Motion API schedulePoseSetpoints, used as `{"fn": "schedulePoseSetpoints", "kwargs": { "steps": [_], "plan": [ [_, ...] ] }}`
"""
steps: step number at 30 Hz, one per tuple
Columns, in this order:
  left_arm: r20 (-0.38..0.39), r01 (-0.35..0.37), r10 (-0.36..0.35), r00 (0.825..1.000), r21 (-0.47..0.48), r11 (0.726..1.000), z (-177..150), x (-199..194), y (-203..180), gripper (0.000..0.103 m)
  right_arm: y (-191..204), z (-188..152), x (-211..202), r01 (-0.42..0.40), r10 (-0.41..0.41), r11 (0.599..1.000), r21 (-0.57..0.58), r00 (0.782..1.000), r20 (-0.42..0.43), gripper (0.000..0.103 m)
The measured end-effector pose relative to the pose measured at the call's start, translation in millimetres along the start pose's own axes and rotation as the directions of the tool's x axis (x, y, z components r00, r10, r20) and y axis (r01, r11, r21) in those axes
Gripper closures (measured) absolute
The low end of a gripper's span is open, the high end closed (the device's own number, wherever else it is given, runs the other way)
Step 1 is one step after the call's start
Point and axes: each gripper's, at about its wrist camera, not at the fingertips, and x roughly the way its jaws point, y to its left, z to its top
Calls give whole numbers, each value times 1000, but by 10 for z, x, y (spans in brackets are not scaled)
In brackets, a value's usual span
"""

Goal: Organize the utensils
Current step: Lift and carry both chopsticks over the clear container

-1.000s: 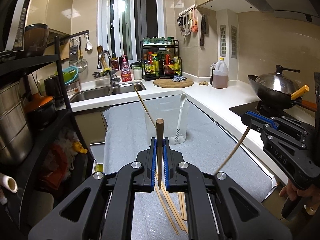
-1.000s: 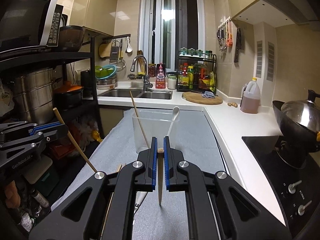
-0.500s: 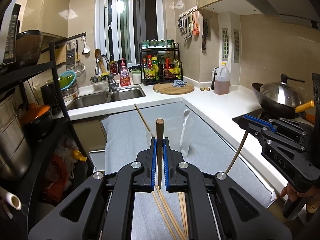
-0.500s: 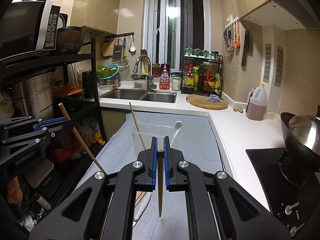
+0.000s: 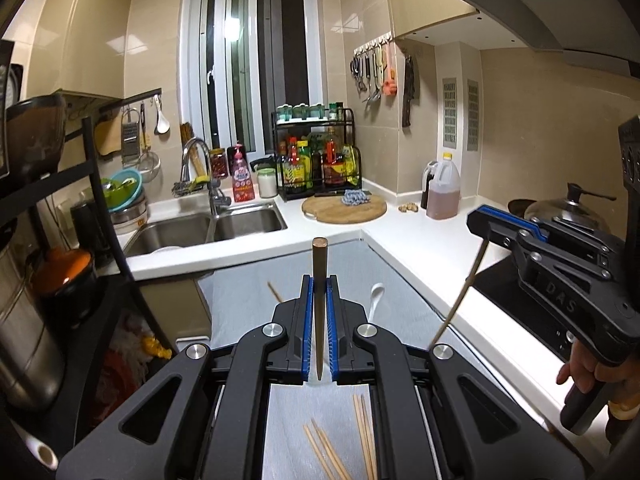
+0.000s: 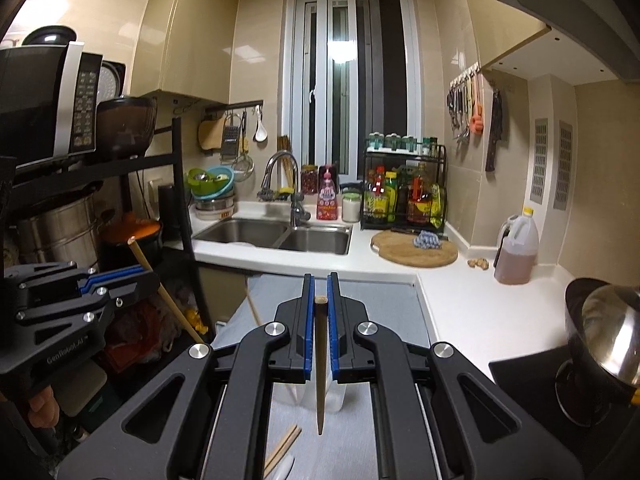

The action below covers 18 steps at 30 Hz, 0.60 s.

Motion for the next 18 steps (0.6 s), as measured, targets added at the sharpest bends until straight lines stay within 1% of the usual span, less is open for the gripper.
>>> {"fn": "schedulePoseSetpoints", "kwargs": {
  "steps": [7, 10, 14, 18],
  "plan": [
    [31, 21, -20, 999, -28, 999, 321, 257, 59, 96, -33, 293, 297, 14, -15, 1000, 5, 999, 38, 97],
    [37, 25, -24, 999, -25, 999, 414, 362, 71, 96, -67, 399, 405, 15, -15, 1000, 10, 998, 54, 97],
    [35, 25, -24, 999, -16, 1000, 467, 495, 95, 96, -111, 516, 551, 13, -14, 1000, 17, 997, 73, 97],
    [16, 23, -23, 1000, -14, 1000, 448, 635, 113, 96, -123, 527, 702, 7, -8, 1000, 23, 997, 78, 97]
  ]
}}
